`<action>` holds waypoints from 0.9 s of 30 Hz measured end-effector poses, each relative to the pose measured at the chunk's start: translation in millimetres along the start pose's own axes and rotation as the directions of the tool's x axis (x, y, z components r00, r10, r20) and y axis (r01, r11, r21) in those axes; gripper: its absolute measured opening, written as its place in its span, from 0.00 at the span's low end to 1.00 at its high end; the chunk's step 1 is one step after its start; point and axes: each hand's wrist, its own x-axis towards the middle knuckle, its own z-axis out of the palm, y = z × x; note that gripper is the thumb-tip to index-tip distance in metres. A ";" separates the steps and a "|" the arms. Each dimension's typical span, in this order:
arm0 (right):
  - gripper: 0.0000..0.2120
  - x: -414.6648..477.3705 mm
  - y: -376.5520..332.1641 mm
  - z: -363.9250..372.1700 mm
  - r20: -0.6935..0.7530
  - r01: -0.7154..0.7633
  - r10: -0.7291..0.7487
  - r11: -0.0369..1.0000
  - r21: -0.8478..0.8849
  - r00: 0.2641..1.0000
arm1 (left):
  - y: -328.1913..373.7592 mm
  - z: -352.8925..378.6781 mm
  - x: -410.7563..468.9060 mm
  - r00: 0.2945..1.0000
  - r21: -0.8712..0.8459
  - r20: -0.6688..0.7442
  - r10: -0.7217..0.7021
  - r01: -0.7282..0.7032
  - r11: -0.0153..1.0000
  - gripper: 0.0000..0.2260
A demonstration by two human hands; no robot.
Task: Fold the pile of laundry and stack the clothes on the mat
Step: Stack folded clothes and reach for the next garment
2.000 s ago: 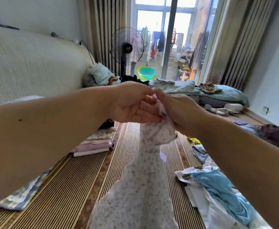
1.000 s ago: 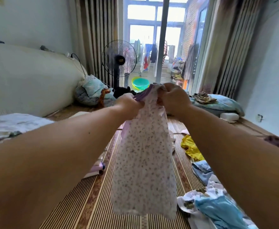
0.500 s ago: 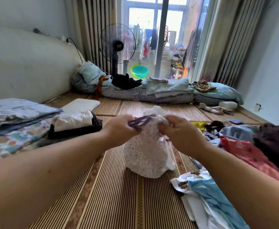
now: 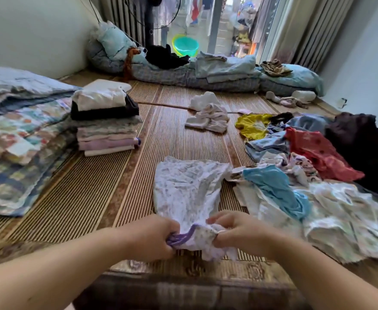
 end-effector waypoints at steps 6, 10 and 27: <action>0.08 13.2 -3.9 -3.7 0.069 -0.075 0.060 0.964 0.254 0.996 | -6.4 -7.1 2.9 0.991 -0.218 0.130 -0.004 0.033 0.975 0.06; 0.14 54.1 0.1 -6.2 -0.234 -0.101 0.138 0.981 0.163 0.962 | -19.9 -11.6 27.0 0.989 -0.543 -0.011 -0.147 0.118 0.831 0.07; 0.29 85.2 58.9 30.7 -0.075 0.063 -0.171 0.683 -0.728 0.982 | -51.8 20.9 52.3 0.996 0.466 0.078 0.036 -0.069 0.882 0.34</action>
